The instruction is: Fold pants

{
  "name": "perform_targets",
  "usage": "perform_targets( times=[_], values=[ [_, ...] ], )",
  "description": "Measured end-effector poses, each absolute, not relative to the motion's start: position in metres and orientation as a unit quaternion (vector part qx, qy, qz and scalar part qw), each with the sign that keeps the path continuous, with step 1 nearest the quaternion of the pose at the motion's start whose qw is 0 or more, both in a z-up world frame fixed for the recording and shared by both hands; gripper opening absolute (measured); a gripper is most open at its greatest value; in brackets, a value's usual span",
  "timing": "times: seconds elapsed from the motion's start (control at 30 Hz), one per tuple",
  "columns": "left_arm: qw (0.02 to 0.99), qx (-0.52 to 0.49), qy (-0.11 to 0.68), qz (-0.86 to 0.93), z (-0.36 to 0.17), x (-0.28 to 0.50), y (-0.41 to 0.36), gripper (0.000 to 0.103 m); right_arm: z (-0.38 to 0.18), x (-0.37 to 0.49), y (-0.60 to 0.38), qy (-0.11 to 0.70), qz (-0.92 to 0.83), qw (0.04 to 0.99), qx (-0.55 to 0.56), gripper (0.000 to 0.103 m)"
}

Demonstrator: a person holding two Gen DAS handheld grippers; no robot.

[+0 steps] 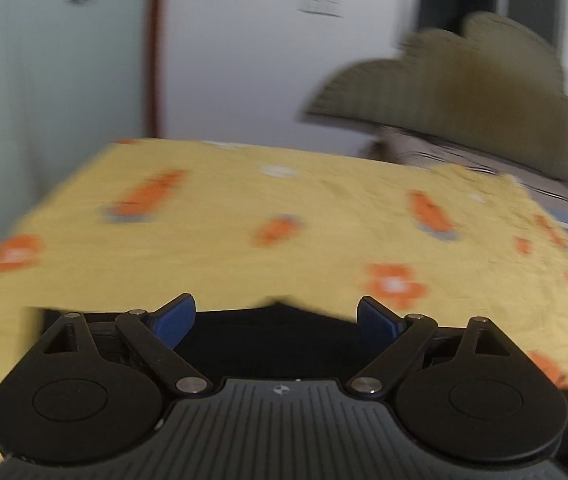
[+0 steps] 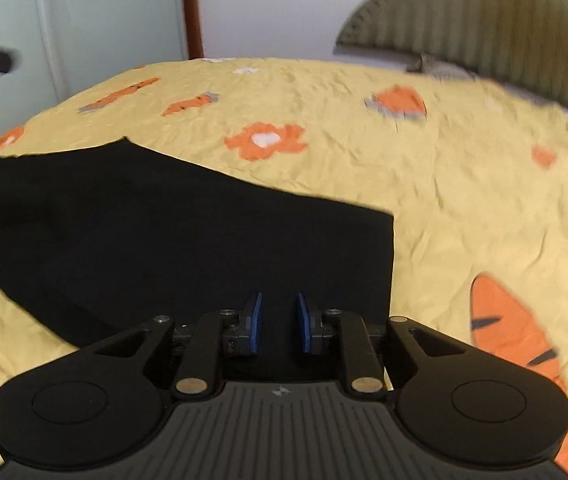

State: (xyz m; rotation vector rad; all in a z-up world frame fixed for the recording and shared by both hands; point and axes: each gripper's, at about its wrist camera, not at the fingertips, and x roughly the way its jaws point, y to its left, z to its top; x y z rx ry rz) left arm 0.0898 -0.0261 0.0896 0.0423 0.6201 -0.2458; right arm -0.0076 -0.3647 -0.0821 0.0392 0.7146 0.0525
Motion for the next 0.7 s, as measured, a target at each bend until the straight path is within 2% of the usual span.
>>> perform_targets(
  times=[0.2,0.37,0.4,0.43,0.47,0.5,0.57,0.63,0.7],
  values=[
    [0.947,0.053,0.317,0.023,0.129,0.056,0.109,0.09,-0.032,-0.027,-0.319,0.299,0.16,0.941,0.007,0.019],
    [0.95,0.075,0.288,0.093,0.177,0.03,0.177,0.092,0.008,-0.039,-0.243,0.261,0.361,0.895,0.019,0.019],
    [0.951,0.085,0.278,0.106,0.184,0.029,0.184,0.096,0.012,-0.036,-0.227,0.258,0.397,0.88,0.033,0.028],
    [0.952,0.096,0.269,0.113,0.188,0.029,0.187,0.098,0.016,-0.029,-0.213,0.258,0.426,0.866,0.051,0.047],
    [0.953,0.106,0.262,0.112,0.187,0.03,0.186,0.101,0.016,-0.02,-0.198,0.259,0.448,0.853,0.07,0.06],
    [0.953,0.113,0.261,0.104,0.182,0.032,0.182,0.102,0.016,-0.015,-0.183,0.258,0.458,0.847,0.073,0.078],
    [0.95,0.123,0.283,0.059,0.157,0.044,0.167,0.102,0.013,-0.009,-0.143,0.24,0.437,0.867,0.001,0.079],
    [0.941,0.131,0.312,0.017,0.121,0.057,0.148,0.102,0.0,-0.004,-0.098,0.217,0.362,0.898,-0.122,0.078],
    [0.931,0.129,0.34,0.025,0.086,0.073,0.135,0.096,-0.025,-0.005,-0.051,0.175,0.289,0.901,-0.271,0.078]
  ],
)
